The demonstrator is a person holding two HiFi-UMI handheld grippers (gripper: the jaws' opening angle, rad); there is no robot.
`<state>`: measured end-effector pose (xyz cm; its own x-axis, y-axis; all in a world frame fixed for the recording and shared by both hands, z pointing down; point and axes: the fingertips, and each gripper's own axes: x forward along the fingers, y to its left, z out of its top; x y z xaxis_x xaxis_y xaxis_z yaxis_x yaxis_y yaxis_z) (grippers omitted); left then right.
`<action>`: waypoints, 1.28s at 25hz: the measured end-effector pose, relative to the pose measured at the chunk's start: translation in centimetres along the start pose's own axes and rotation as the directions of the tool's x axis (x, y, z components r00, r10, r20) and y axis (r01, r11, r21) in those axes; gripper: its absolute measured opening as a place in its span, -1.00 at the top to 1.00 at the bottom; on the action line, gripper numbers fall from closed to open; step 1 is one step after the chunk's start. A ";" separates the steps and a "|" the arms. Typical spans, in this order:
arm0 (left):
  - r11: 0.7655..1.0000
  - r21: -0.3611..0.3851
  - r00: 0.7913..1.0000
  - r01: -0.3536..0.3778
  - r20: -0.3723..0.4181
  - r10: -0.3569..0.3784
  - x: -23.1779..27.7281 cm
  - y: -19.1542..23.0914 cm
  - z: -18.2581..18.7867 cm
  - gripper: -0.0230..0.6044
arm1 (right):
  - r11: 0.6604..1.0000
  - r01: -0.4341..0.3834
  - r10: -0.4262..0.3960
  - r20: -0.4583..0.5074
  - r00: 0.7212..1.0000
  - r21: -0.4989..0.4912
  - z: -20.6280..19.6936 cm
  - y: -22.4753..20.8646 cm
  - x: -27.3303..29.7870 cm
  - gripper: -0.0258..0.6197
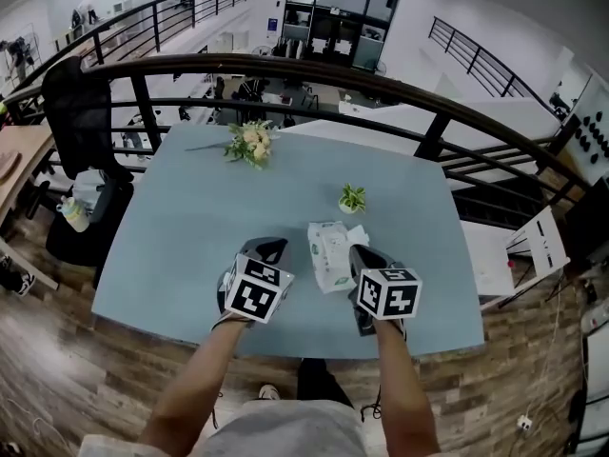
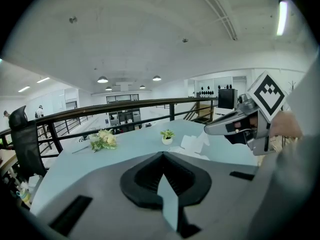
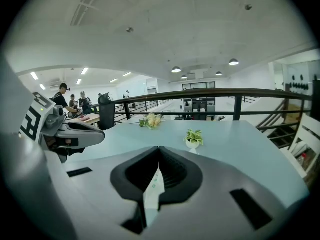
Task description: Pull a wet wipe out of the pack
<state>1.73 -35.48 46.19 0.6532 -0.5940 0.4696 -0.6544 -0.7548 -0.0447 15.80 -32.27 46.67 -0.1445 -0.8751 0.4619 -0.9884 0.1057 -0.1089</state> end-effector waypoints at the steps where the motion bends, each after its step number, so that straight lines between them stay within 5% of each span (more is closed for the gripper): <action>1: 1.000 0.009 1.000 0.001 0.007 -0.001 -0.2 -0.1 0.2 0.95 | 1.000 0.003 -0.003 0.001 1.000 0.000 0.0 0.0 -0.2 0.90; 13: 0.999 0.047 1.000 0.011 0.011 -0.011 -2.2 -2.0 -0.2 0.95 | 1.000 0.025 -0.026 0.041 0.999 0.013 -0.3 0.5 -2.6 0.90; 32: 1.000 -0.012 1.000 0.015 0.012 -0.015 -3.2 -3.2 -0.6 0.95 | 1.000 0.016 -0.014 0.081 0.997 -0.026 2.0 1.3 -4.7 0.90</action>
<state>1.50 -31.02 45.36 0.6674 -0.5857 0.4600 -0.6489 -0.7604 -0.0266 15.27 -28.90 42.62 -0.1265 -0.9120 0.3903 -0.9915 0.1038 -0.0787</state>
